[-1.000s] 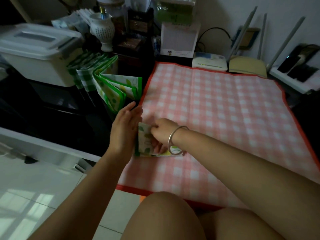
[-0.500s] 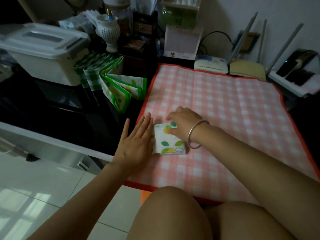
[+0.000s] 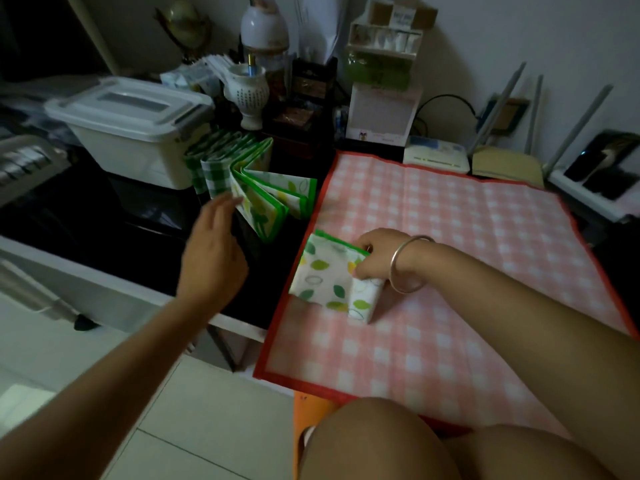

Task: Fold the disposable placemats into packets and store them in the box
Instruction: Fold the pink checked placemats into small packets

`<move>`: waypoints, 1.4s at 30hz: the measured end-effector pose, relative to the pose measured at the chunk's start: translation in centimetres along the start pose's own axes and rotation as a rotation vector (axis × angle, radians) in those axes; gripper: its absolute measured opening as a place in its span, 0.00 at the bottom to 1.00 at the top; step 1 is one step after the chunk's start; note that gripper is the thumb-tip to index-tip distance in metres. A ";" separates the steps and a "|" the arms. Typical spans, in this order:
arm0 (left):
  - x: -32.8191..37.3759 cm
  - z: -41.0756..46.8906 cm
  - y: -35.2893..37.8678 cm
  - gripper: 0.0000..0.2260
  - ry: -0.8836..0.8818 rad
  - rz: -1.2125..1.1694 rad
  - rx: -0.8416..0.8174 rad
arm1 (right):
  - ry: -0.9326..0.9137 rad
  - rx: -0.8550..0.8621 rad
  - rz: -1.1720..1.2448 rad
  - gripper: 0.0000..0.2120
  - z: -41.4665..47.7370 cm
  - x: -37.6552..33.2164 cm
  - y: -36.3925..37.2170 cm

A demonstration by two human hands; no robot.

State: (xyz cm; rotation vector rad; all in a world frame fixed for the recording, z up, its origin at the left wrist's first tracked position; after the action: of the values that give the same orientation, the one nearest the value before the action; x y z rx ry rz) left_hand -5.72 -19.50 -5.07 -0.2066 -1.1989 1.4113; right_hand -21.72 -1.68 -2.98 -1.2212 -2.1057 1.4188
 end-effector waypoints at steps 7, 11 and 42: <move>-3.3 9.7 0.3 0.49 0.227 0.493 -0.405 | 0.120 0.233 0.412 0.07 2.1 1.0 -0.5; -1.9 12.6 1.8 0.38 0.310 0.595 -0.551 | 0.147 0.231 0.535 0.14 3.5 0.6 -0.6; -3.4 17.6 4.7 0.18 0.117 0.426 -0.094 | 0.079 0.471 0.372 0.32 13.9 -11.6 -4.0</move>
State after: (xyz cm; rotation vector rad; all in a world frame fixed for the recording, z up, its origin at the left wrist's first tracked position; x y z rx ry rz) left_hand -20.55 -30.30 -2.32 -0.6324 -1.1677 1.6825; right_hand -26.07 -19.69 -3.63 -1.4759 -1.4166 1.8489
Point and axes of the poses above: each hand's wrist, its own z-axis towards the middle knuckle, its own y-axis out of the palm, x = y × z, the point moved 4 cm from there along z, towards the middle knuckle, and after that the axes turned 4 degrees about y, right-handed, at the moved point
